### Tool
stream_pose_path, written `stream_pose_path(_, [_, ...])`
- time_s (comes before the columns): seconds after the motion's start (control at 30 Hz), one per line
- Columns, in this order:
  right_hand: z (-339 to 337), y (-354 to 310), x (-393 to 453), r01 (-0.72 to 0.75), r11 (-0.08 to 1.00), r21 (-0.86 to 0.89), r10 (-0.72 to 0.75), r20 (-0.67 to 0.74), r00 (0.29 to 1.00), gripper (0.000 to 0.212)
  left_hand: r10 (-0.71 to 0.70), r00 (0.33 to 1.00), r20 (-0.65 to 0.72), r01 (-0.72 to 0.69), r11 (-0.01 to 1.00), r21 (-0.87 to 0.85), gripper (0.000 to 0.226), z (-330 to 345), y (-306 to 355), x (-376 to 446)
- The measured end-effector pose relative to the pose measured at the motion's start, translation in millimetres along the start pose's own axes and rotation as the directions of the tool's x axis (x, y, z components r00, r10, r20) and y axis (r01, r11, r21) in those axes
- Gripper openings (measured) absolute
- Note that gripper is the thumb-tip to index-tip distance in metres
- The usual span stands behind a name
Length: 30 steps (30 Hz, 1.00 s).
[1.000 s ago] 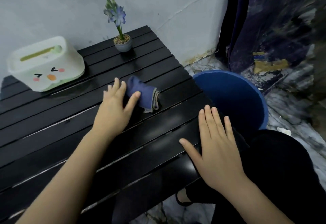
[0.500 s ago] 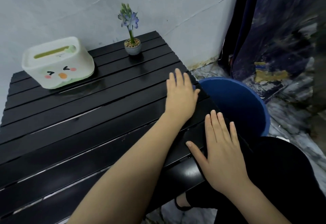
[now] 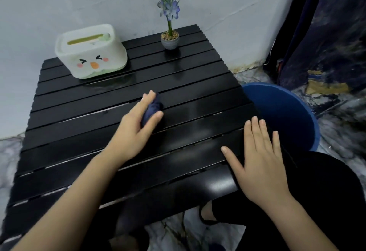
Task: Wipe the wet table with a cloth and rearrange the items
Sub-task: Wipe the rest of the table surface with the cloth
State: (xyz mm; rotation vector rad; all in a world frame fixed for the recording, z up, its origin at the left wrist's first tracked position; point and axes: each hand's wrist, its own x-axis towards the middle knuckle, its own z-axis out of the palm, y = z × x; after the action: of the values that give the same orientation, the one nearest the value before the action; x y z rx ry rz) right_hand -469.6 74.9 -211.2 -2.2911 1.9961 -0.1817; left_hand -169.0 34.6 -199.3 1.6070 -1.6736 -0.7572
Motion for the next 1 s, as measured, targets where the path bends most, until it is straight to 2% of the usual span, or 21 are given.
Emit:
stream_pose_path(0.07, [-0.2, -0.2, -0.2, 0.001, 1.000, 0.004, -0.001, 0.000, 1.000, 0.092, -0.001, 0.997, 0.071, -0.007, 0.993, 0.119, 0.071, -26.8, -23.3, -26.5])
stream_pose_path(0.13, [-0.3, -0.3, 0.0, -0.004, 1.000, 0.003, 0.004, 0.006, 1.000, 0.092, -0.022, 0.999, 0.039, 0.013, 0.972, 0.233, 0.077, -29.5, -29.9, -39.2])
stream_pose_path(0.23, [-1.1, -0.2, -0.1, -0.006, 1.000, 0.000, 0.006, 0.012, 1.000, 0.093, -0.014, 0.999, -0.034, 0.025, 0.936, 0.352, 0.076, -2.3, -12.4, -41.0])
stream_pose_path(0.3, [-2.0, -1.2, -0.9, -0.010, 1.000, 0.008, 0.010, 0.016, 1.000, 0.092, 0.029, 1.000, -0.011, -0.023, 0.928, 0.372, 0.068, 18.0, 5.3, -41.2])
stream_pose_path(0.4, [-3.3, -1.9, -1.3, -0.016, 1.000, 0.025, 0.015, 0.021, 1.000, 0.090, 0.143, 0.983, 0.115, -0.174, 0.925, 0.338, 0.063, 38.2, 29.1, -58.9])
stream_pose_path(0.57, [-3.7, -3.1, -0.1, -0.040, 0.998, 0.048, 0.039, 0.021, 0.999, 0.083, 0.322, 0.891, 0.321, -0.397, 0.895, 0.202, 0.060, 55.5, 56.5, -120.7])
stream_pose_path(0.63, [-4.7, -3.0, 0.6, -0.041, 0.998, 0.055, 0.039, 0.039, 0.998, 0.086, 0.348, 0.858, 0.377, -0.399, 0.915, 0.062, 0.056, 56.3, 62.8, -146.6])
stream_pose_path(0.67, [-5.4, -2.8, 1.0, -0.044, 0.997, 0.060, 0.041, 0.050, 0.998, 0.086, 0.321, 0.866, 0.384, -0.327, 0.944, -0.052, 0.054, 54.5, 66.9, -158.4])
stream_pose_path(0.7, [-6.5, -2.5, 1.5, -0.050, 0.996, 0.070, 0.045, 0.061, 0.997, 0.087, 0.259, 0.891, 0.374, -0.204, 0.962, -0.181, 0.052, 50.6, 71.1, -168.0])
stream_pose_path(0.77, [-10.1, -4.9, 3.3, -0.066, 0.990, 0.125, 0.054, 0.090, 0.994, 0.088, 0.082, 0.948, 0.307, 0.048, 0.918, -0.393, 0.047, 37.1, 76.0, -179.8])
stream_pose_path(0.83, [-13.6, -16.7, 4.7, -0.050, 0.975, 0.218, 0.027, 0.104, 0.994, 0.089, -0.095, 0.984, 0.151, 0.157, 0.867, -0.473, 0.043, 15.2, 70.8, -183.5])
stream_pose_path(0.9, [-13.8, -41.6, 4.1, 0.030, 0.954, 0.297, -0.059, 0.089, 0.994, 0.086, -0.198, 0.978, -0.071, 0.151, 0.895, -0.420, 0.044, -13.2, 55.8, -183.6])
stream_pose_path(0.97, [-10.4, -76.7, -0.1, 0.155, 0.921, 0.357, -0.192, 0.070, 0.979, 0.082, -0.223, 0.941, -0.254, 0.163, 0.958, -0.238, 0.047, -41.6, 33.4, -186.2])
stream_pose_path(1.0, [-7.2, -95.6, -2.9, 0.225, 0.899, 0.377, -0.267, 0.063, 0.962, 0.079, -0.213, 0.930, -0.300, 0.190, 0.976, -0.104, 0.050, -53.1, 21.4, -188.7])
